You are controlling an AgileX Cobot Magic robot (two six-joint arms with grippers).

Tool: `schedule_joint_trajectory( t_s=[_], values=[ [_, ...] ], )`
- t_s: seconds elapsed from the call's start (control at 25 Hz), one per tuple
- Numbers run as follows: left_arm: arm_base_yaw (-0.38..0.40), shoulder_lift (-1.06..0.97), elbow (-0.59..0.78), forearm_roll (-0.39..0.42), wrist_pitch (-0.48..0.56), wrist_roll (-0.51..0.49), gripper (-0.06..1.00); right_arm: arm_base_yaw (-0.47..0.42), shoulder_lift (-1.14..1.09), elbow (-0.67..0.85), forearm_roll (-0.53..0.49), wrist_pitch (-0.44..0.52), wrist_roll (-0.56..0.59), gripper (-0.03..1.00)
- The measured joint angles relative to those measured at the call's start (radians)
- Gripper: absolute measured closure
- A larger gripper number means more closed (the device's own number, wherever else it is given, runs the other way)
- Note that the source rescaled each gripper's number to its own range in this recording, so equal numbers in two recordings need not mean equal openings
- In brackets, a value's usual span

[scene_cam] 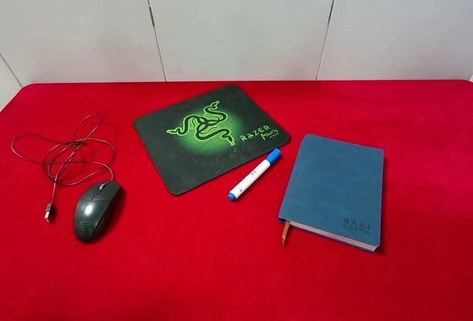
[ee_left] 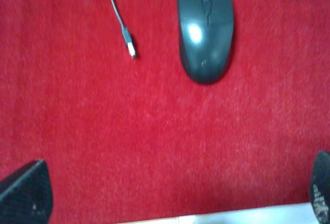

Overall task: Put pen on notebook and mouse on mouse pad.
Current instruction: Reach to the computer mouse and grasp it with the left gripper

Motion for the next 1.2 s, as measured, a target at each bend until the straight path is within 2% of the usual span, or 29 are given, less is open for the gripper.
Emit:
schedule_joint_trajectory(
  t_s=[0.28, 0.6, 0.96, 1.2],
  values=[
    [-0.065, 0.234, -0.001, 0.035, -0.064, 0.000, -0.06, 0.000, 0.000, 0.000, 0.000, 0.000, 0.000, -0.03],
    [-0.136, 0.452, -0.001, 0.041, -0.204, -0.009, -0.06, 0.000, 0.000, 0.000, 0.000, 0.000, 0.000, -0.03],
    [-0.232, 0.673, -0.002, 0.061, -0.355, -0.082, -0.06, 0.000, 0.000, 0.000, 0.000, 0.000, 0.000, -0.03],
    [-0.261, 0.797, -0.002, 0.064, -0.424, -0.120, -0.06, 0.000, 0.000, 0.000, 0.000, 0.000, 0.000, -0.03]
  ],
)
